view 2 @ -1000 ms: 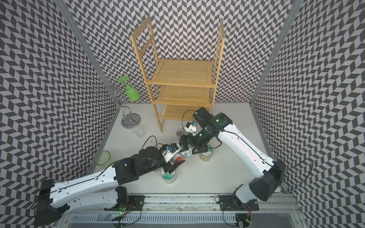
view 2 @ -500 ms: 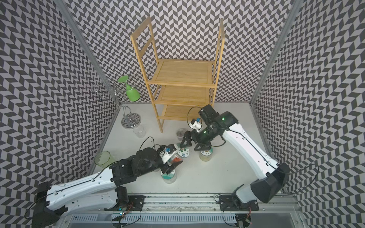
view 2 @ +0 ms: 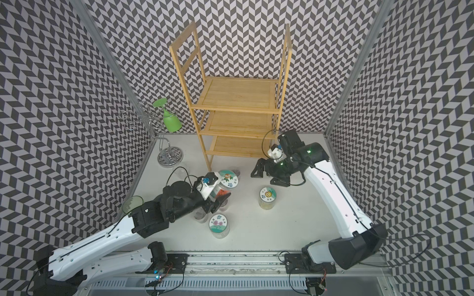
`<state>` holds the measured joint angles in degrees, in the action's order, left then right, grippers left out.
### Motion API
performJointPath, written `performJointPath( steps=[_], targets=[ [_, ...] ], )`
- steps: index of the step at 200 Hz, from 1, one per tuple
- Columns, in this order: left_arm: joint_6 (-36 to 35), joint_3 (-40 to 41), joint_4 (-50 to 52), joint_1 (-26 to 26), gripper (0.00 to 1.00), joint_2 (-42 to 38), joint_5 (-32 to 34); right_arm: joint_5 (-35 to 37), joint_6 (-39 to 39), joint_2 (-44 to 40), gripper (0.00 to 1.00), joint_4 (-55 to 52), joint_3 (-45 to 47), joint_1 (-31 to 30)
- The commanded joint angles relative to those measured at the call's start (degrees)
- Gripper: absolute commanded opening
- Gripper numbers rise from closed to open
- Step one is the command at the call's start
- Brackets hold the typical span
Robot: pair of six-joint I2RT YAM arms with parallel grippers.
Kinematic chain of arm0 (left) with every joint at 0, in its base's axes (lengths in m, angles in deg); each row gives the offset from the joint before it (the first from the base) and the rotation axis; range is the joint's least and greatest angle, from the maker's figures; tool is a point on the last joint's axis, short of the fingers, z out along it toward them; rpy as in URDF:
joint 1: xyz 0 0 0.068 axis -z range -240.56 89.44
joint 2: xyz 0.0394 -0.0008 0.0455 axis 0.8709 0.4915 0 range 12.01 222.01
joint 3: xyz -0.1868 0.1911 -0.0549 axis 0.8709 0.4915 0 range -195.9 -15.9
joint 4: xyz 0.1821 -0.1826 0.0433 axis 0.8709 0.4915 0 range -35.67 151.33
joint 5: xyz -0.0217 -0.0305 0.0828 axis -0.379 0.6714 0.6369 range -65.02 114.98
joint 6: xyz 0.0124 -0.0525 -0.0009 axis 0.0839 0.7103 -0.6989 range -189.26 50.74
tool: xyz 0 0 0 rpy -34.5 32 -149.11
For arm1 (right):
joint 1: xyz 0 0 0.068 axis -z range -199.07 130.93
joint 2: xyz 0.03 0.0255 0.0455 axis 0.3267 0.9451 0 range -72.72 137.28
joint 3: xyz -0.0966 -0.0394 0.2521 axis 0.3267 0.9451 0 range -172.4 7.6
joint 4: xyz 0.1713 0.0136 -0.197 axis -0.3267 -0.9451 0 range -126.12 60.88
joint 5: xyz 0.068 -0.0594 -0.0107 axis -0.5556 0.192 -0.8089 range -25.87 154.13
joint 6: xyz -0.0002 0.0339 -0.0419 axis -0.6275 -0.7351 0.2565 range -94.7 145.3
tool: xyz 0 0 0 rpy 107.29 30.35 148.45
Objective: Place the seed container on the shelf
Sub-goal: Pick up the seed jar at the center of the board, then place the seed jar on the shelf.
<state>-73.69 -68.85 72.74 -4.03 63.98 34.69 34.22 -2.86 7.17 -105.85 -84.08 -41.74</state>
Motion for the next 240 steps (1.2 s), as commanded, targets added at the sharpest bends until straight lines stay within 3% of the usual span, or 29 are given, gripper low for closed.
performJointPath(
  steps=[1,124,197,240],
  targets=[
    [-0.15,-7.64,-3.0,-1.87,0.65,1.08,1.24,3.27,-0.23,-1.32,1.0,0.88,2.03,0.09],
    [-3.7,-36.04,-18.58,-7.13,0.65,20.8,8.86,3.25,4.11,-4.55,1.0,0.88,12.36,0.16],
    [-10.67,-53.87,-23.33,-9.68,0.68,34.85,11.94,1.52,6.85,-3.81,0.99,0.92,13.37,0.18],
    [-11.18,-65.72,-21.7,-11.54,0.67,43.99,16.83,0.6,7.66,-3.08,1.0,1.06,12.8,0.4]
  ],
)
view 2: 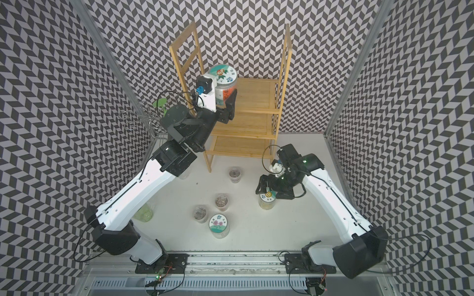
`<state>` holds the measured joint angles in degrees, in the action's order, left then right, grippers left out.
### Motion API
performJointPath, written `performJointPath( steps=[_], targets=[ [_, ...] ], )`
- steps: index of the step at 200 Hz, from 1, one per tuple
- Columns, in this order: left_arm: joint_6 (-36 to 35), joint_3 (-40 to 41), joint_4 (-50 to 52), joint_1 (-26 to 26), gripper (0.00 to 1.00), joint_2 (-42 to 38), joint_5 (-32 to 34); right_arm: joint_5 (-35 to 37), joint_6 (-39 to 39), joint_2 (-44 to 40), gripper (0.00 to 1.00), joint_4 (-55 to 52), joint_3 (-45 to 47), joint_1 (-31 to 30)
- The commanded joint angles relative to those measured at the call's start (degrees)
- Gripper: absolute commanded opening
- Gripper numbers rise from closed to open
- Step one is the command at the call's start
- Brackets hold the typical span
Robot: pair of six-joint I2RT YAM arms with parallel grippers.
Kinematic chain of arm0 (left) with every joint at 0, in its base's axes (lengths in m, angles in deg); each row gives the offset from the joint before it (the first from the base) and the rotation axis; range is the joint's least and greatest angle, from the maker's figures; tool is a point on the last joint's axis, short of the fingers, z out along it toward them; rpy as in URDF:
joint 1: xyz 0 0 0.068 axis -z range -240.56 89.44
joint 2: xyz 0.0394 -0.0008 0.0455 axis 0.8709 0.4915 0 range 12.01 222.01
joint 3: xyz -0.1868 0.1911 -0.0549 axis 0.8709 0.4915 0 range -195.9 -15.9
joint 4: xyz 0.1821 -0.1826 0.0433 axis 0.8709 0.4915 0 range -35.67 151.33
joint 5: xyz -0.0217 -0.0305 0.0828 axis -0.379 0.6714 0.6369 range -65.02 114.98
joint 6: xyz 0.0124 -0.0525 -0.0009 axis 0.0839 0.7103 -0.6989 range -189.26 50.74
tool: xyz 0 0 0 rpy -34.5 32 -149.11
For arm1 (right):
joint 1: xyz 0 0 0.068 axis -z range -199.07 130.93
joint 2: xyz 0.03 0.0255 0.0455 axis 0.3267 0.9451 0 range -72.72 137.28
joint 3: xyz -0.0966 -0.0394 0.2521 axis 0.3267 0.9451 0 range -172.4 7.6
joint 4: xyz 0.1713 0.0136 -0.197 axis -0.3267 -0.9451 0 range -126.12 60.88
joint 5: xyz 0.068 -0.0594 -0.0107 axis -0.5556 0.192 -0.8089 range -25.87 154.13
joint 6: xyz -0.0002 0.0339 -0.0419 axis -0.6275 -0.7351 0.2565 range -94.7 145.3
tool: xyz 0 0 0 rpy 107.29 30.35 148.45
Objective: Place the seed container on the shelf
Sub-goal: Place the seed jar on the shelf.
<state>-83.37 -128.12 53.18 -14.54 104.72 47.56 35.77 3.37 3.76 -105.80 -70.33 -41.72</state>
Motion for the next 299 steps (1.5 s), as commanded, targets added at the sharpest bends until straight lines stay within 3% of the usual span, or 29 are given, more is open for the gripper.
performJointPath(
  steps=[1,47,148,229,299],
  targets=[
    [-1.43,-6.83,-2.08,-1.07,0.67,3.48,4.04,-0.97,1.44,0.37,0.99,1.01,-0.97,0.4],
    [3.05,-13.92,2.46,-3.83,0.66,8.49,9.1,-0.51,2.06,0.81,1.0,1.09,-1.79,0.5],
    [10.36,-22.89,13.18,-10.9,0.67,15.23,5.09,0.06,1.75,0.94,0.99,2.49,-2.4,0.69],
    [9.95,-27.78,14.68,-11.74,0.67,20.8,4.3,0.06,2.16,1.51,0.99,3.49,-2.95,0.74],
    [8.86,-26.75,16.09,-12.15,0.67,20.27,6.59,0.06,2.65,2.35,1.0,3.74,-3.46,0.68]
  ],
)
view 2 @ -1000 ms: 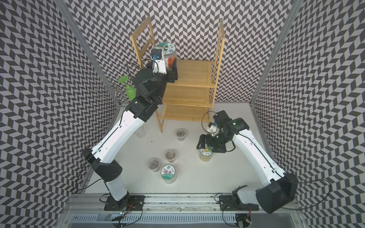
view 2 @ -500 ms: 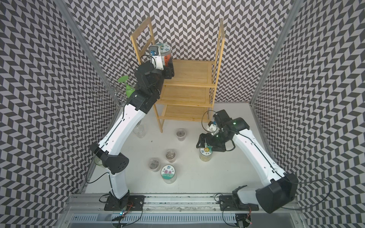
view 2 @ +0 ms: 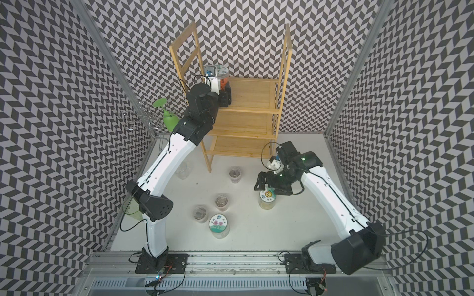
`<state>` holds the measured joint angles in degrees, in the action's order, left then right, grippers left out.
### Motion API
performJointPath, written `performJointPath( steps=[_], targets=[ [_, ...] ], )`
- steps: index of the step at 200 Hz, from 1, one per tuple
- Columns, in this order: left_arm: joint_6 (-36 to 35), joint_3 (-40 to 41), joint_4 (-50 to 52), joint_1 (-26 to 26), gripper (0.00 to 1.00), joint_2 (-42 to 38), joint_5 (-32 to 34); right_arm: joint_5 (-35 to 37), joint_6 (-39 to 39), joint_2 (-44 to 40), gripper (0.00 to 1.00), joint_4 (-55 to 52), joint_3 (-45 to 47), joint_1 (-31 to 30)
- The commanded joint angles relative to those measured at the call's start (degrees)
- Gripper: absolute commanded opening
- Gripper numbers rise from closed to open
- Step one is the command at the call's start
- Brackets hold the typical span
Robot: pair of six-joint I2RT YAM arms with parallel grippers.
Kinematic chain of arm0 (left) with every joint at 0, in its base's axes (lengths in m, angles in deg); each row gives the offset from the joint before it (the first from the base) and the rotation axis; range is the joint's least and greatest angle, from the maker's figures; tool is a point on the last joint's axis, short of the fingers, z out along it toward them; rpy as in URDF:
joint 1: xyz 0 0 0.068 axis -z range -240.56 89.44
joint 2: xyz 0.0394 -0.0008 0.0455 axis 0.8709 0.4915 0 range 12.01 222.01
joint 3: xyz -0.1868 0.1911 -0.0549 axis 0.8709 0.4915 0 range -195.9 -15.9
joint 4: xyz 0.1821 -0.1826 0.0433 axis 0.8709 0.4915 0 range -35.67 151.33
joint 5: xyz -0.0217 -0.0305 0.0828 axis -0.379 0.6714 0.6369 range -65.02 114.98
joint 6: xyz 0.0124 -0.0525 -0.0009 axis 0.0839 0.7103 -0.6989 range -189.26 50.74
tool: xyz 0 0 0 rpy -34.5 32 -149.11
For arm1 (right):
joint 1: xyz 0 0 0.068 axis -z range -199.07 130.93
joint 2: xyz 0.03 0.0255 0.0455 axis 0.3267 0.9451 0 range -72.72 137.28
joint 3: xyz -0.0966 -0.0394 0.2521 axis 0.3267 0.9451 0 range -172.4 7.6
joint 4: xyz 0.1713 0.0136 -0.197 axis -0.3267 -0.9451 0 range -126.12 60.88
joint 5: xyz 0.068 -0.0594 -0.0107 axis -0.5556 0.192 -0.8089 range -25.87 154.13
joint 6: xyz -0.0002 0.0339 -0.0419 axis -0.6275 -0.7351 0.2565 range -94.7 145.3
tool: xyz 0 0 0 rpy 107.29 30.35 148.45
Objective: Place the seed container on the shelf
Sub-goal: Place the seed jar on the shelf.
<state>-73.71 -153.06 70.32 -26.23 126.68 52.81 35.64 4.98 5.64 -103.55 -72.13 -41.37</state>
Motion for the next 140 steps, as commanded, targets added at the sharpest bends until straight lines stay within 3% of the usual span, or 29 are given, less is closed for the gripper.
performJointPath(
  steps=[1,140],
  targets=[
    [-0.86,-1.8,-1.04,-0.47,0.67,-1.76,1.34,0.19,1.05,0.47,1.0,1.48,-1.71,0.38],
    [1.94,3.38,1.5,-1.19,0.73,-5.44,1.78,-0.47,1.24,0.91,0.99,1.22,-0.98,0.33]
  ],
)
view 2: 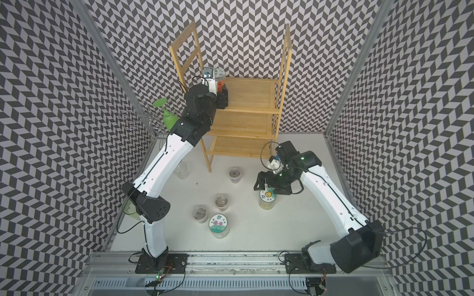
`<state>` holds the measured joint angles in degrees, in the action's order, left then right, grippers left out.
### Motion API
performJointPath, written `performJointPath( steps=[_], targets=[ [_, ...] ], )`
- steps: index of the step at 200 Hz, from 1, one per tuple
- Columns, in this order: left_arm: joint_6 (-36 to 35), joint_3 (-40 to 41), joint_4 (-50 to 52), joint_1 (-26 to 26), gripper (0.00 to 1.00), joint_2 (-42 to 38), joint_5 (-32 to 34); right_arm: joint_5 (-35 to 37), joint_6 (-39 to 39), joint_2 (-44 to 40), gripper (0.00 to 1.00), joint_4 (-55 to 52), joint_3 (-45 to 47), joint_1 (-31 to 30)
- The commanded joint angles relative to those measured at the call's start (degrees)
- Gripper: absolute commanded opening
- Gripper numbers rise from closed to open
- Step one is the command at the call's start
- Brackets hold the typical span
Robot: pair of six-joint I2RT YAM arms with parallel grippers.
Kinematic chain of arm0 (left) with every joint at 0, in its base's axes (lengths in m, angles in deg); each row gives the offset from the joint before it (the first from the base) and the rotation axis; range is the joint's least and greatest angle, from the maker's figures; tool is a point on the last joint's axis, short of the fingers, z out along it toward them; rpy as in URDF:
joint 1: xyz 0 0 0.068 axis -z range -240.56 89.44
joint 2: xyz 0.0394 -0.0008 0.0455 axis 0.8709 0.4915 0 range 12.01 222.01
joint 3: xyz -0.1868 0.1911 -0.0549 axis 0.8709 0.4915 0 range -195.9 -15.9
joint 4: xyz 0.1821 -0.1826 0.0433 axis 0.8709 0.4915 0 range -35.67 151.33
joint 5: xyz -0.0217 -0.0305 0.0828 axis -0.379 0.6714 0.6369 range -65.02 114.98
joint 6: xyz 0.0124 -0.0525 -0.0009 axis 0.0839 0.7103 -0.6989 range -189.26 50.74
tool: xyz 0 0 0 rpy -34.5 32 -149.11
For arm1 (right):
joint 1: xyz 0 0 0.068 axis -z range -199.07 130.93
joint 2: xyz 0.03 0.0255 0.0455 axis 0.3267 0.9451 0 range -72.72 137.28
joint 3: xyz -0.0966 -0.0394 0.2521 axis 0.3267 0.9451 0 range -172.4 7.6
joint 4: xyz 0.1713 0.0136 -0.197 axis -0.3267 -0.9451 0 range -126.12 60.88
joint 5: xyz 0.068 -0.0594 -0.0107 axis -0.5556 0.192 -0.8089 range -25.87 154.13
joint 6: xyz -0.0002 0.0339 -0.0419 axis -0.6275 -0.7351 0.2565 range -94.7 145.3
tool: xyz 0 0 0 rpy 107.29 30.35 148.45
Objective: Place the seed container on the shelf
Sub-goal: Place the seed jar on the shelf.
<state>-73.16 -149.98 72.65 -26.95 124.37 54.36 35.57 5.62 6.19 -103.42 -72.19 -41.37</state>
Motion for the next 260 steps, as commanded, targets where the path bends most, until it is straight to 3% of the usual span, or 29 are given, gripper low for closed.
performJointPath(
  steps=[1,119,260],
  targets=[
    [1.46,0.29,-0.84,-0.47,0.73,-3.16,0.19,-0.4,0.61,0.37,0.99,1.09,-0.91,0.33],
    [3.34,0.95,-0.65,-0.71,0.91,-3.72,-2.14,-0.18,0.61,0.63,1.0,1.08,-0.85,0.33],
    [4.12,5.5,0.79,0.8,1.0,-8.02,0.08,-0.36,0.61,0.75,0.99,0.48,-1.25,0.33]
  ],
)
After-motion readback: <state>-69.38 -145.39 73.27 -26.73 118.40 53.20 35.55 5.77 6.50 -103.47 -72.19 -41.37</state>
